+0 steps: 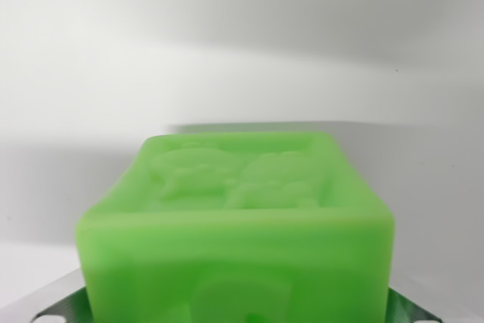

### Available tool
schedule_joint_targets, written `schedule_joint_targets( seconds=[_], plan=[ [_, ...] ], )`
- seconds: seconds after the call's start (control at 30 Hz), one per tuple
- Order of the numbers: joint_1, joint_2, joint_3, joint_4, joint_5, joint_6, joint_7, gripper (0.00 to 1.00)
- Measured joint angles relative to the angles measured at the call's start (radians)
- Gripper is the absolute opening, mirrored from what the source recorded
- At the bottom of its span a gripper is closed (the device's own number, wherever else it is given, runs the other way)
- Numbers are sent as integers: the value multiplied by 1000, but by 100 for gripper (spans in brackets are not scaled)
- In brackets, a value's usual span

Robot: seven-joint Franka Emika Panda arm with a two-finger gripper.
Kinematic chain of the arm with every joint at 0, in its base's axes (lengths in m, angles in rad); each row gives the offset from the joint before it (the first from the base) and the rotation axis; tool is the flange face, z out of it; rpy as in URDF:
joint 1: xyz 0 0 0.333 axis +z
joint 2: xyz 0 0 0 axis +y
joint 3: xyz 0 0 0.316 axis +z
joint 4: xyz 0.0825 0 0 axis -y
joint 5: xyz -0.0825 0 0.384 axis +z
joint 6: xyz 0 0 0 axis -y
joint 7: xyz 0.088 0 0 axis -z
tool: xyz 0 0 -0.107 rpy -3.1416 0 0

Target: Stack cube

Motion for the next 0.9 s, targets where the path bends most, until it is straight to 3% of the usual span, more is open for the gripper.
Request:
schedule_joint_targets(
  seconds=[0.9],
  plan=[
    [-4,-151,7,-32,10,-117,-6,0]
  ],
)
